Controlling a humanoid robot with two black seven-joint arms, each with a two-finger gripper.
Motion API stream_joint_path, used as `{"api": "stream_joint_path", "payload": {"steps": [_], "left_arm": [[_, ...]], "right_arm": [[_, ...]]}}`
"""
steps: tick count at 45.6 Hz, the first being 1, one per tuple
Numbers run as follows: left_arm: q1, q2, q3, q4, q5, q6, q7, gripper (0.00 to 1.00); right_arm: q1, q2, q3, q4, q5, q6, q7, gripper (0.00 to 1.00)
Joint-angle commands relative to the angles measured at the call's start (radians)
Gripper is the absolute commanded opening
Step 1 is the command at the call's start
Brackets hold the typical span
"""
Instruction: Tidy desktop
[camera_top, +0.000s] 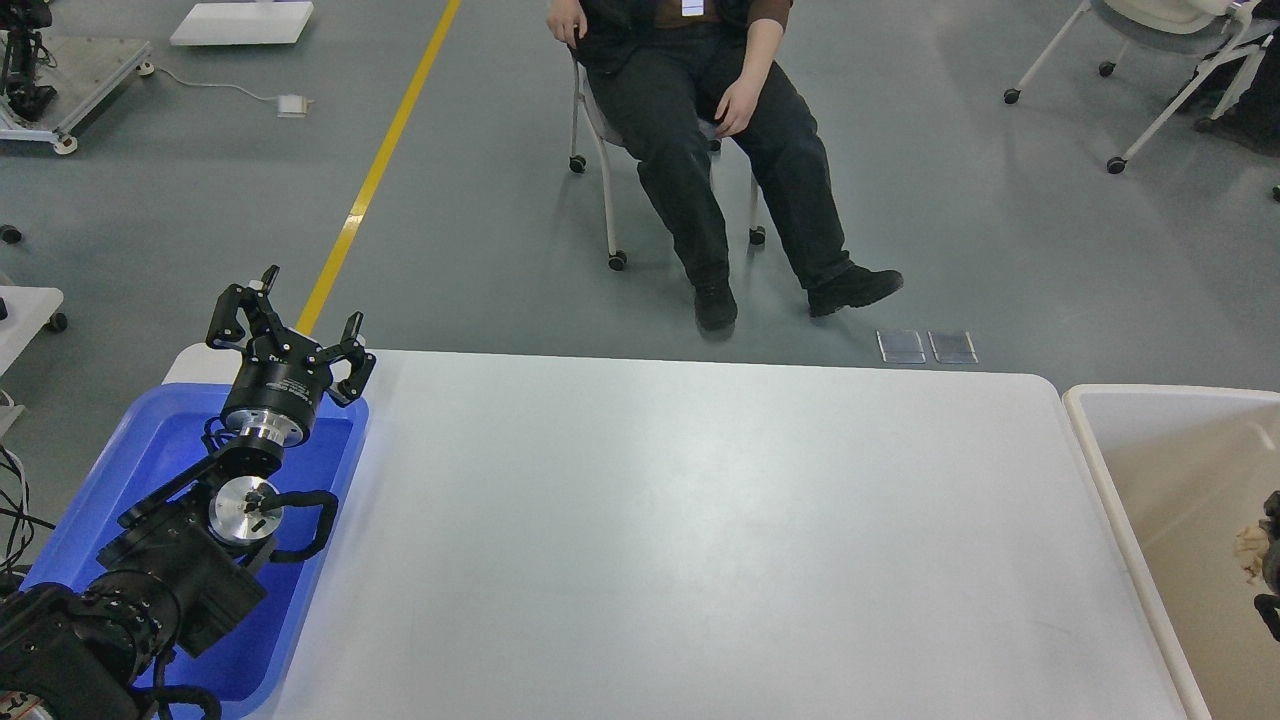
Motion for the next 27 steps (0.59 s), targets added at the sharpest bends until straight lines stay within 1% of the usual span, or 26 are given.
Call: {"api": "stream_joint_path", "payload": {"steps": [1, 16, 19, 22, 27], "left_arm": [[0.000, 0.000, -0.002, 0.000, 0.000, 0.000, 0.000, 1.00], [0.000, 0.000, -0.002, -0.001, 0.000, 0.000, 0.000, 1.00], [0.000, 0.000, -0.002, 0.000, 0.000, 0.000, 0.000, 1.00], [0.000, 0.000, 0.000, -0.001, 0.000, 0.000, 0.000, 1.00], [0.000, 0.000, 0.000, 0.000, 0.000, 0.000, 0.000, 1.00]], "right_arm": [[0.000, -0.004, 0.009, 0.011, 0.029, 0.002, 0.004, 1.00], [0.018, -0.021, 0.014, 0.020, 0.030, 0.005, 0.006, 1.00], [0.035, -0.025, 0.038, 0.017, 0.030, 0.002, 0.007, 1.00], [0.061, -0.037, 0.119, 0.019, 0.038, 0.004, 0.007, 1.00], [0.096, -0.057, 0.342, 0.042, 0.093, 0.013, 0.007, 1.00]]}}
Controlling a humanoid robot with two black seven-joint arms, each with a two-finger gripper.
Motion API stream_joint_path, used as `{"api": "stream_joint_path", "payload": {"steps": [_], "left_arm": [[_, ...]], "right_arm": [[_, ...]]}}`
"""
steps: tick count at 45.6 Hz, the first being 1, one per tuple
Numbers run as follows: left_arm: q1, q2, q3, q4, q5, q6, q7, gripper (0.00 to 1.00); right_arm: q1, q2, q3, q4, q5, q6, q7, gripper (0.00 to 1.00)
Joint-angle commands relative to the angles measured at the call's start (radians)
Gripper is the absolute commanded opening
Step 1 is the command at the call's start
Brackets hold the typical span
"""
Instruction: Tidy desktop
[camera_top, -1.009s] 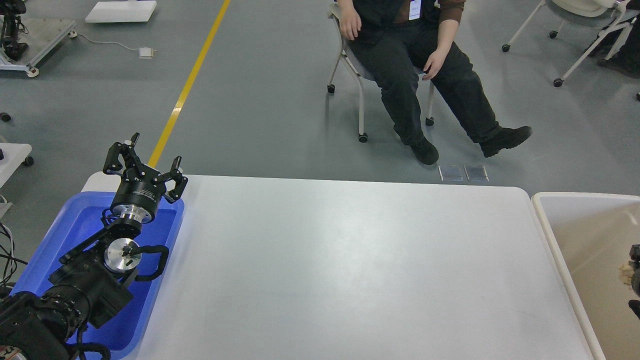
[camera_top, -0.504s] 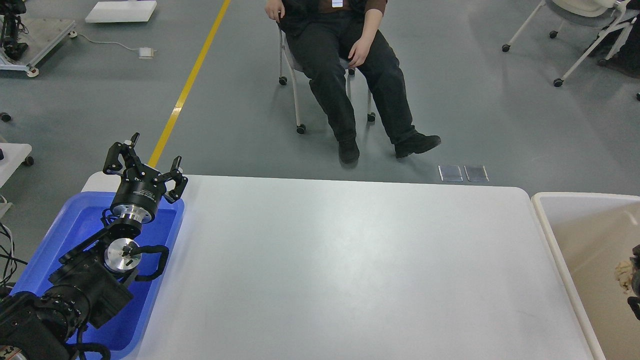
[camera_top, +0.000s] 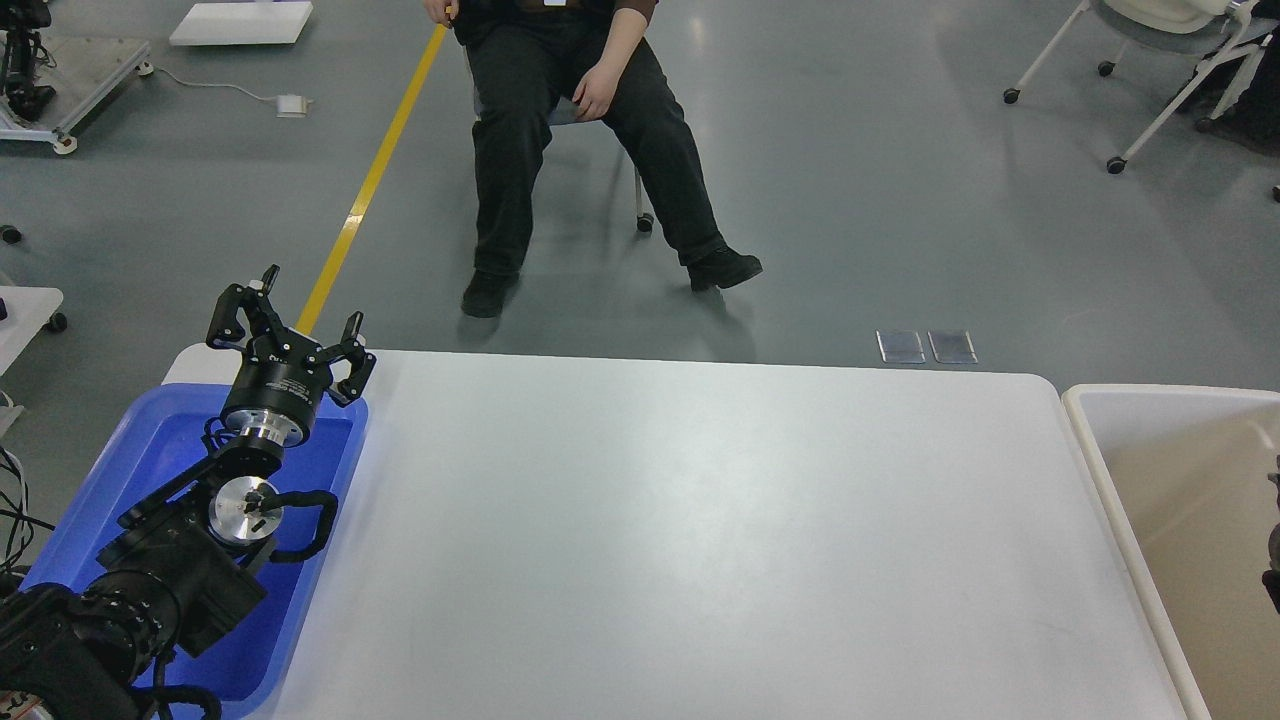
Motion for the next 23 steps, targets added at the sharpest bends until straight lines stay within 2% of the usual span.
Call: {"api": "stream_joint_path", "payload": {"steps": [1, 8, 13, 23], "left_arm": [[0.000, 0.000, 0.001, 0.001, 0.000, 0.000, 0.000, 1.00], [0.000, 0.000, 0.001, 0.001, 0.000, 0.000, 0.000, 1.00], [0.000, 0.000, 0.001, -0.001, 0.000, 0.000, 0.001, 1.00], [0.000, 0.000, 0.001, -0.001, 0.000, 0.000, 0.000, 1.00]], "right_arm": [[0.063, -0.038, 0.294, 0.038, 0.064, 0.011, 0.001, 1.00], [0.082, -0.110, 0.460, 0.190, 0.080, 0.018, 0.001, 1.00], [0.123, -0.121, 0.506, 0.264, 0.101, 0.022, 0.001, 1.00], [0.169, -0.125, 0.540, 0.388, 0.305, 0.096, 0.001, 1.00]]}}
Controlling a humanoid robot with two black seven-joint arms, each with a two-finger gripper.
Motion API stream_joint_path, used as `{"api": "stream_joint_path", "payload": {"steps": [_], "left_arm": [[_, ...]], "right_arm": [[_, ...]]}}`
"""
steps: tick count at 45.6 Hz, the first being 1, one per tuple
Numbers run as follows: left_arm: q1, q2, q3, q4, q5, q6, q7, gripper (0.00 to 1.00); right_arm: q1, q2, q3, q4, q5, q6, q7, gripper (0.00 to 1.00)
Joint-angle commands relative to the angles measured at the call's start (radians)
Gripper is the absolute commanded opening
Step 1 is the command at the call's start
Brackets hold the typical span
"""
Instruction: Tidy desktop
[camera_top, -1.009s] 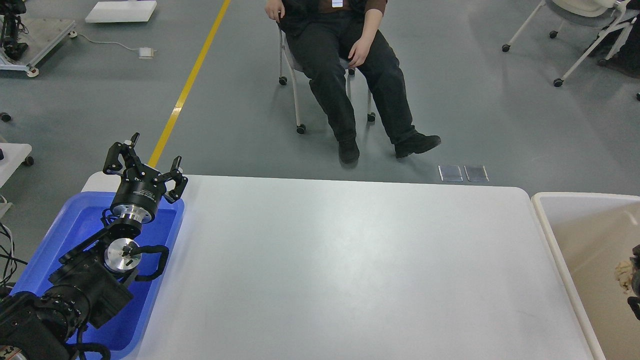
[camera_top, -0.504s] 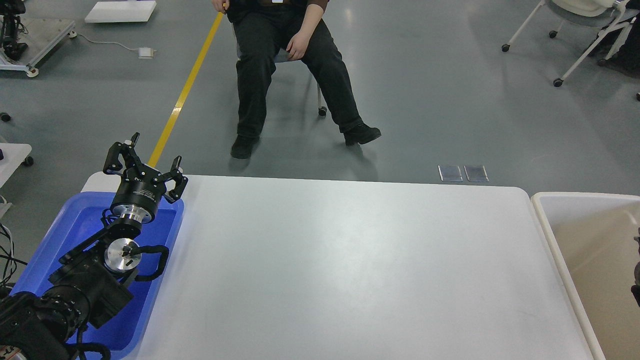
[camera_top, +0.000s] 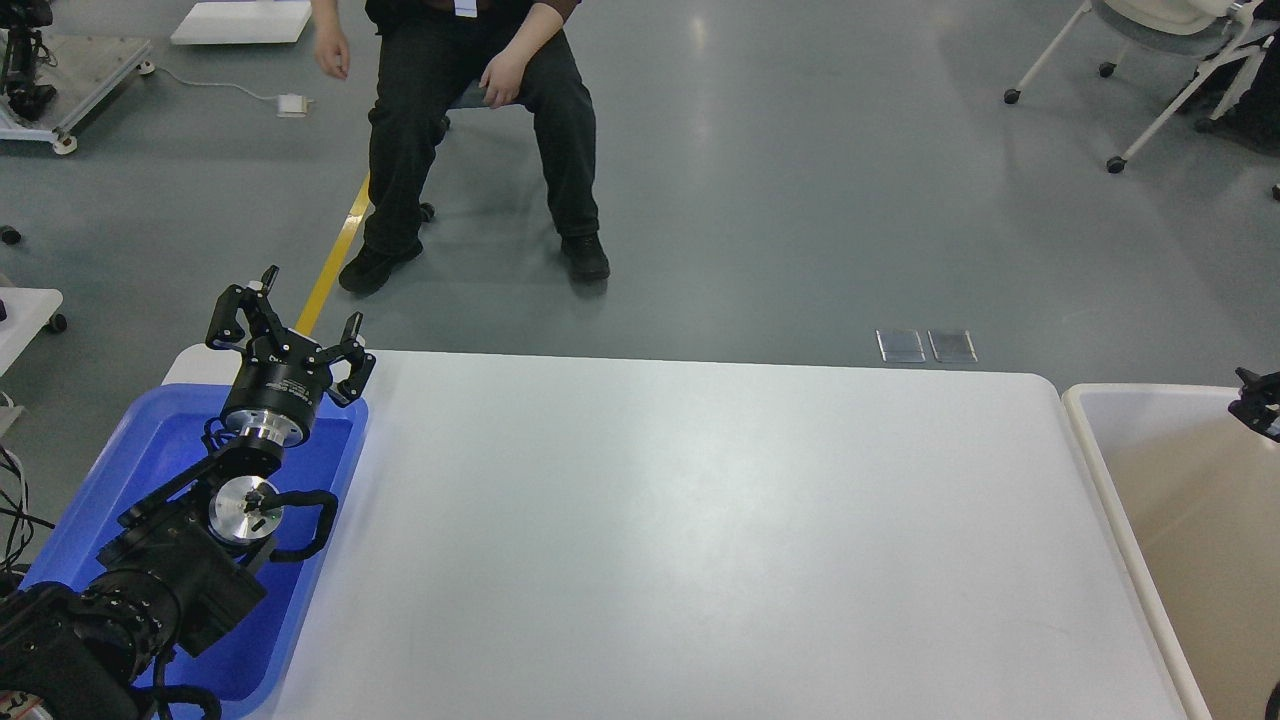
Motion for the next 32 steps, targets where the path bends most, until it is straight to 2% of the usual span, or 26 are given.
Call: {"api": "stream_joint_path", "payload": {"steps": [1, 15, 22, 32], "left_arm": [[0.000, 0.000, 0.000, 0.001, 0.000, 0.000, 0.001, 1.00], [0.000, 0.000, 0.000, -0.001, 0.000, 0.000, 0.000, 1.00], [0.000, 0.000, 0.000, -0.001, 0.000, 0.000, 0.000, 1.00], [0.000, 0.000, 0.000, -0.001, 0.000, 0.000, 0.000, 1.00]], "right_arm": [[0.050, -0.021, 0.089, 0.149, 0.170, 0.071, 0.000, 1.00], [0.050, 0.023, 0.113, 0.183, 0.386, 0.235, 0.000, 1.00], [0.047, 0.066, 0.119, 0.220, 0.442, 0.238, 0.002, 1.00], [0.026, 0.195, 0.119, 0.227, 0.439, 0.244, 0.002, 1.00]]}}
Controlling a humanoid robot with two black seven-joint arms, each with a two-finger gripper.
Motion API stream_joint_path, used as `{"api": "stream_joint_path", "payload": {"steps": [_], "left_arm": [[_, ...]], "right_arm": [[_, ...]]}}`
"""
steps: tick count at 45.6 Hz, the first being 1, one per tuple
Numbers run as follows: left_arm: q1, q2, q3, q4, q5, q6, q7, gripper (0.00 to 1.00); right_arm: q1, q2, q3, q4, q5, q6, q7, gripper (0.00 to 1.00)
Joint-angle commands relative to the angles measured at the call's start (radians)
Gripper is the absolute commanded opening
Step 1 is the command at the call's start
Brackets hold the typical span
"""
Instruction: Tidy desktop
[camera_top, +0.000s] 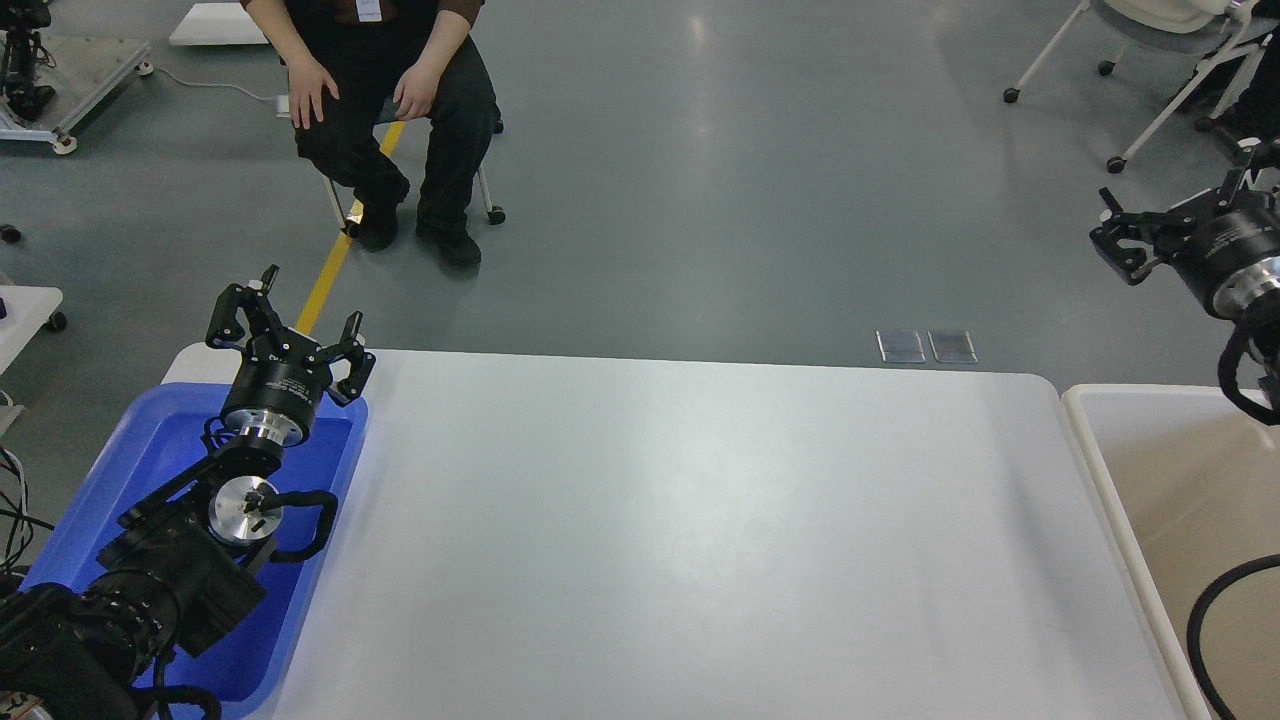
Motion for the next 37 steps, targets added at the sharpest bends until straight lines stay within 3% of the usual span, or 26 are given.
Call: {"api": "stream_joint_path", "payload": {"steps": [1, 23, 37], "left_arm": [[0.000, 0.000, 0.000, 0.001, 0.000, 0.000, 0.000, 1.00], [0.000, 0.000, 0.000, 0.001, 0.000, 0.000, 0.000, 1.00], [0.002, 0.000, 0.000, -0.001, 0.000, 0.000, 0.000, 1.00]], "right_arm": [[-0.021, 0.125, 0.009, 0.022, 0.040, 0.026, 0.000, 1.00], [-0.099, 0.352, 0.011, 0.008, 0.037, 0.087, 0.013, 1.00], [-0.136, 0.378, 0.003, 0.007, 0.029, 0.090, 0.022, 1.00]]}}
